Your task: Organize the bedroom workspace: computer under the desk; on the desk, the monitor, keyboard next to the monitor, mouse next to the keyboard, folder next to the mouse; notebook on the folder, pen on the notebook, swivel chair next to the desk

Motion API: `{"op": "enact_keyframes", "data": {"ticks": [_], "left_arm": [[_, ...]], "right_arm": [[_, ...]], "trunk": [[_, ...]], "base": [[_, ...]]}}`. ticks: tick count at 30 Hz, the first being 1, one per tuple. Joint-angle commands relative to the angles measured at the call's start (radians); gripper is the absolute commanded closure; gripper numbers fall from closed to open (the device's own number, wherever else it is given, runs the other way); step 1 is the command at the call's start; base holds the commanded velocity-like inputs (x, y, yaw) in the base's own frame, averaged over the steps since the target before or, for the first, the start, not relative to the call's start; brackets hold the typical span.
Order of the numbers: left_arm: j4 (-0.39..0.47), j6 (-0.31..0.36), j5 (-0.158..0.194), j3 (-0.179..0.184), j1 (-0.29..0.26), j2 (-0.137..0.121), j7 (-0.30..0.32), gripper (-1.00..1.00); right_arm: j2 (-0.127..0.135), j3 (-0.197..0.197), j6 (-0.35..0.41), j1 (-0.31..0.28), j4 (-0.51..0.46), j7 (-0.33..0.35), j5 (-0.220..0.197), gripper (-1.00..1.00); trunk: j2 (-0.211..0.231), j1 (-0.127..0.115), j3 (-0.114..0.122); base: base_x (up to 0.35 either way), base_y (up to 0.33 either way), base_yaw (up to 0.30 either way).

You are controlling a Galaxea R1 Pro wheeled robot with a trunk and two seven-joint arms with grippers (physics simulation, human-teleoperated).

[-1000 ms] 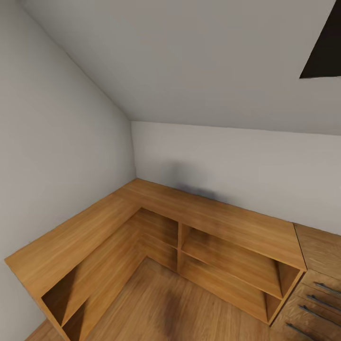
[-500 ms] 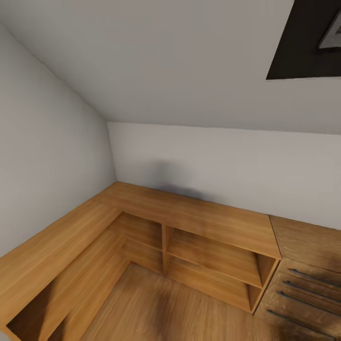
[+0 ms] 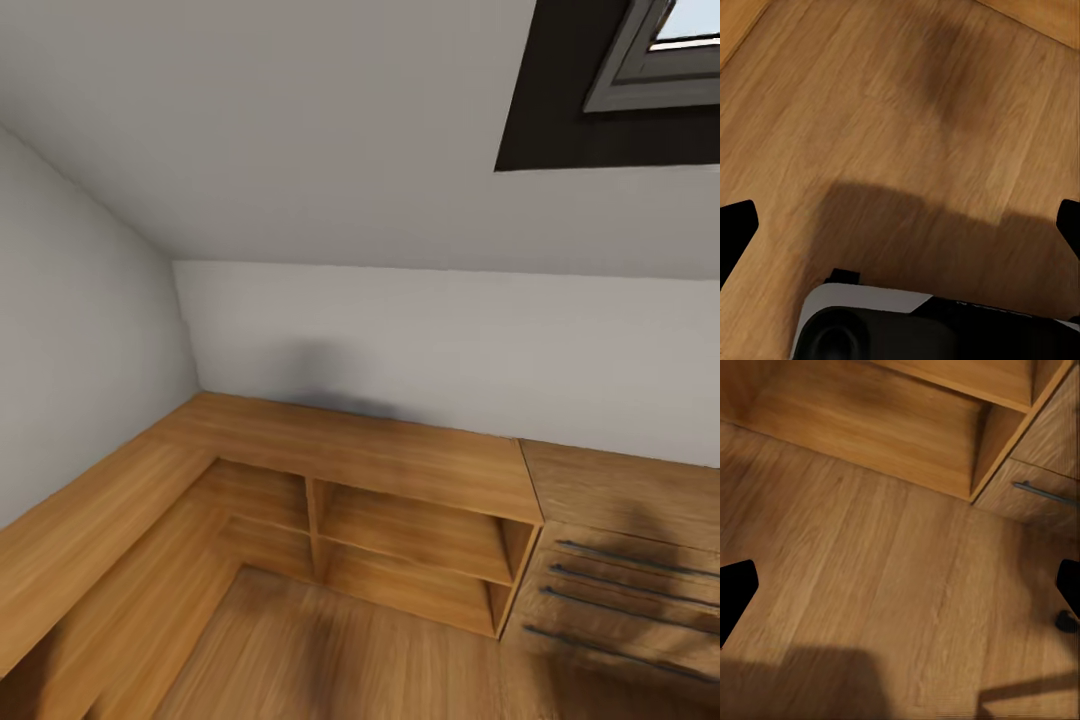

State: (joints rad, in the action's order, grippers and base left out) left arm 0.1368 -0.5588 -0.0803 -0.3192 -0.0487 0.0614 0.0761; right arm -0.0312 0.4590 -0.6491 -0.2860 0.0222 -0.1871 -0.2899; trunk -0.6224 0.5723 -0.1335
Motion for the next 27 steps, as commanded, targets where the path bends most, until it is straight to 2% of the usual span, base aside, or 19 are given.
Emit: {"op": "enact_keyframes", "data": {"ticks": [1,7,19,27], "left_arm": [[0.0,-0.002,-0.012,-0.009,0.0,0.0,0.004,-1.0],[0.001,-0.006,-0.024,-0.011,0.0,-0.001,0.003,-1.0],[0.004,-0.019,-0.024,-0.013,0.0,-0.005,0.006,-1.0],[0.003,-0.02,-0.021,-0.015,0.0,-0.044,0.007,-1.0]], "right_arm": [[-0.001,0.008,-0.003,-0.001,0.002,-0.005,-0.005,-1.0],[-0.002,0.008,-0.003,-0.001,0.002,-0.005,-0.005,-1.0],[-0.002,0.008,-0.003,-0.001,0.002,-0.005,-0.005,-1.0],[-0.002,0.008,-0.003,-0.001,0.002,-0.005,-0.005,-1.0]], "trunk": [[-0.002,0.0,-0.002],[-0.002,0.0,-0.002],[-0.002,0.0,-0.002],[-0.002,0.0,-0.002]], "base": [[0.0,0.0,-0.274],[0.0,0.0,-0.274],[0.0,0.0,-0.274],[0.0,0.0,-0.274]]}}
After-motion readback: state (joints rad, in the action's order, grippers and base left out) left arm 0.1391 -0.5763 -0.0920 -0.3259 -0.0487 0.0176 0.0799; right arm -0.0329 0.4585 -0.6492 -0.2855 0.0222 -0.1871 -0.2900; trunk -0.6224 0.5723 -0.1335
